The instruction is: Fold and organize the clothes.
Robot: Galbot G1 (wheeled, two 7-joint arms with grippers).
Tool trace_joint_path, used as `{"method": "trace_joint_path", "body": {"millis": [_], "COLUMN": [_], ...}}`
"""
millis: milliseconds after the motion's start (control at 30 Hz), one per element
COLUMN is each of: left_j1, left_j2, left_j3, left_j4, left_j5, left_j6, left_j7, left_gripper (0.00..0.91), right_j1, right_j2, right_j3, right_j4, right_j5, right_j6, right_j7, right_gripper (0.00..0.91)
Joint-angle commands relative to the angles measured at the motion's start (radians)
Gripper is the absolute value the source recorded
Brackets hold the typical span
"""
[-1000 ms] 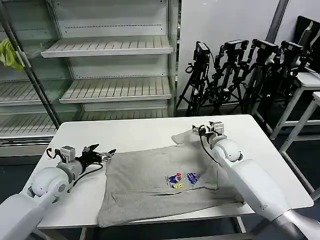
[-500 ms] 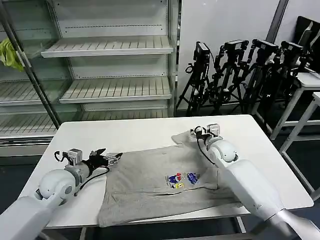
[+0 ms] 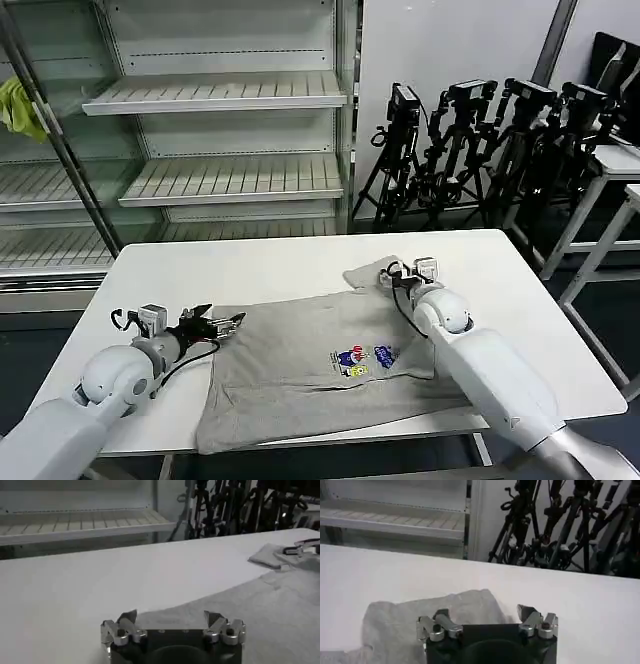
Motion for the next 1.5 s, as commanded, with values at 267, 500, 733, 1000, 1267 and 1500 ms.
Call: {"method": "trace_joint_path", "body": {"millis": [267,500,733,1000,1267,1500], "left_j1": [-0.052,-0.05,-0.038,-0.032,-0.021,-0.001], "left_j2": [-0.05,-0.051,-0.046,-0.039,-0.034,-0.027], "left_j3": [0.024,0.025,0.028,0.027,0.021,0.007], "left_j4": [0.133,0.14,0.115,0.103,0.092,0.075], "left_j5": [0.059,0.066,0.07,0.076,0.081,0.085], "left_j6": [-0.02,-0.023,-0.024,-0.028,-0.036,-0.045], "left_j7": [0.025,0.03,0.037,0.041,0.044,0.045], "left_gripper": [0.907,0.081,0.05,0.05,0.04,0.04], "right_j1": [-0.028,-0.03,-0.028,-0.037,-0.044,-0.046], "right_j2": [-0.009,0.003,0.007,0.002,0.002,-0.006], "right_j3": [0.01,0.015,0.015,0.022,0.021,0.018], "right_j4": [0.013,-0.007,-0.013,-0.006,0.002,0.013], "right_j5": [-0.01,-0.024,-0.029,-0.03,-0.035,-0.041], "right_j6": [-0.002,0.006,0.009,0.011,0.021,0.038], "right_j7": [0.001,-0.012,-0.02,-0.022,-0.021,-0.021], "right_gripper": [0.907,0.625,0.474,0.343,0.111,0.0]}}
